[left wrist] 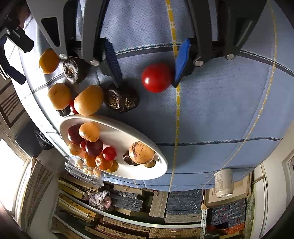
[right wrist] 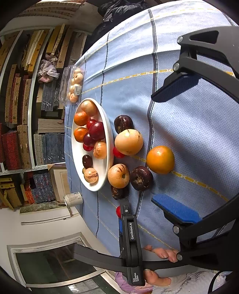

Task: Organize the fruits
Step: 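Grasp a red tomato with the left gripper while the right gripper grasps a mandarin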

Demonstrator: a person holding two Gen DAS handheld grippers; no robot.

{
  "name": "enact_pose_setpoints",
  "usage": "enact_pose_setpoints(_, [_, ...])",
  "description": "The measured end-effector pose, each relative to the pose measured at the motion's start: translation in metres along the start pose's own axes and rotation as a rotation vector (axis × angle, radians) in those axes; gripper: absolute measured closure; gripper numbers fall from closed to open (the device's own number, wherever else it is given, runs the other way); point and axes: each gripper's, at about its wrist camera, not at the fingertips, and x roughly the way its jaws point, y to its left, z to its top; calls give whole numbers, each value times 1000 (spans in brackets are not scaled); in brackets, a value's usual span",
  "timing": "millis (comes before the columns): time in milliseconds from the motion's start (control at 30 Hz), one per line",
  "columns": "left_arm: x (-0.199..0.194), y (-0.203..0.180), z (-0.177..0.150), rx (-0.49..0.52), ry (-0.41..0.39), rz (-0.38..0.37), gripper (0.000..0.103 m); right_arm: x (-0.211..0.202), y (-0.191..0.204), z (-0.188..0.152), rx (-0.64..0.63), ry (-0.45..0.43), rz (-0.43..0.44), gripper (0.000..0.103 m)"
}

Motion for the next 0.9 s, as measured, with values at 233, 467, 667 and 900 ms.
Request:
enact_pose_setpoints(233, [1,2,2,-9,0,2,56,13,-3,-2,17,61,18,33])
enact_pose_setpoints(467, [1,2,1,-11,1,0,70,22,-1,-2,20,95,35,36])
enact_pose_setpoints(667, [1,1,0,-6,1,4,70,32,3,0,7,126,47,42])
enact_pose_setpoints(900, [1,0,-1,-3,2,3,70,40,2,1,21,150,81,61])
